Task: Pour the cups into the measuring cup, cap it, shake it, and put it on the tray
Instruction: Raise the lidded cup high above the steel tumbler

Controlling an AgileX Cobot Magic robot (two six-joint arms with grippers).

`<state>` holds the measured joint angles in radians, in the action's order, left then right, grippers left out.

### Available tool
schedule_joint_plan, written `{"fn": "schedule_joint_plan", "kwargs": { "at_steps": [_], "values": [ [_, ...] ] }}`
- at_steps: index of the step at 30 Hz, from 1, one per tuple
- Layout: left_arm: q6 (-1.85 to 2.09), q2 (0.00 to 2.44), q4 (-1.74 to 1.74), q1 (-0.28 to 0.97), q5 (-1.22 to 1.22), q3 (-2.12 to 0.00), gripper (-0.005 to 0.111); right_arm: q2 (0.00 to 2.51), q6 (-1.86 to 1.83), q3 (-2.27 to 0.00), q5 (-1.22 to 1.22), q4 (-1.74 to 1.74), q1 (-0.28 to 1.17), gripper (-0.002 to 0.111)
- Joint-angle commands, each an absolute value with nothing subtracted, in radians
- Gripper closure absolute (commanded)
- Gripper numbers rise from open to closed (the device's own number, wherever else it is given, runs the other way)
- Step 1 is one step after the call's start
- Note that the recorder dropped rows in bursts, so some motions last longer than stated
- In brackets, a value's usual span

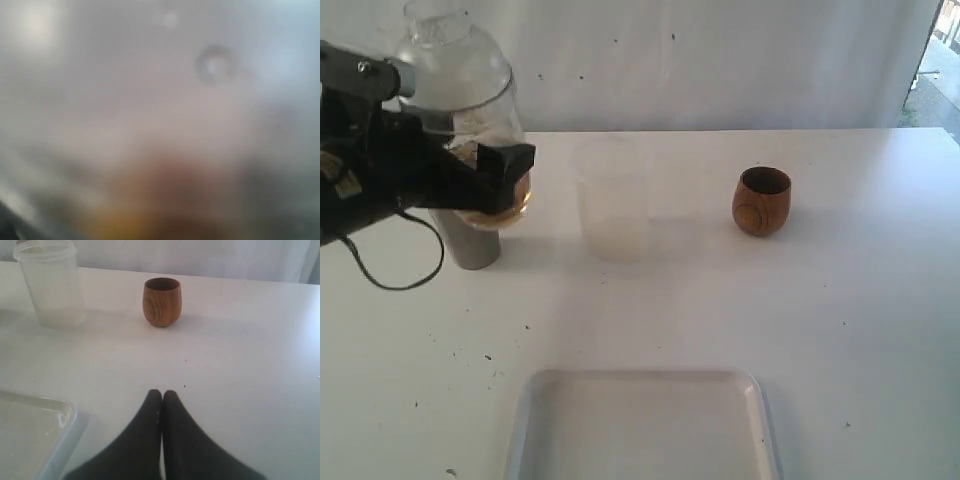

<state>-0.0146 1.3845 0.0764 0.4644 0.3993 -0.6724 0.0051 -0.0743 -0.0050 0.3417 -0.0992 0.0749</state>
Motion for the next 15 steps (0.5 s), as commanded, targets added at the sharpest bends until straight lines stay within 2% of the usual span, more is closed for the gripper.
{"fn": "schedule_joint_plan", "kwargs": {
  "at_steps": [1, 3, 5, 8, 15],
  "values": [
    [0.208, 1.4, 0.067, 0.461, 0.316, -0.888, 0.107, 0.0, -0.074, 0.0, 0.342, -0.096, 0.069, 0.108],
    [0.361, 1.473, 0.067, 0.435, 0.215, -1.043, 0.107, 0.0, -0.074, 0.0, 0.342, -0.096, 0.069, 0.108],
    [0.457, 1.538, 0.067, 0.411, 0.215, -1.115, 0.107, 0.0, -0.074, 0.0, 0.342, -0.096, 0.069, 0.108],
    [0.596, 1.639, 0.067, 0.384, 0.215, -1.194, 0.107, 0.0, -0.074, 0.0, 0.342, -0.096, 0.069, 0.108],
    [0.633, 1.83, 0.067, 0.306, 0.306, -1.316, 0.107, 0.0, -0.074, 0.0, 0.342, -0.096, 0.069, 0.108]
  ]
}}
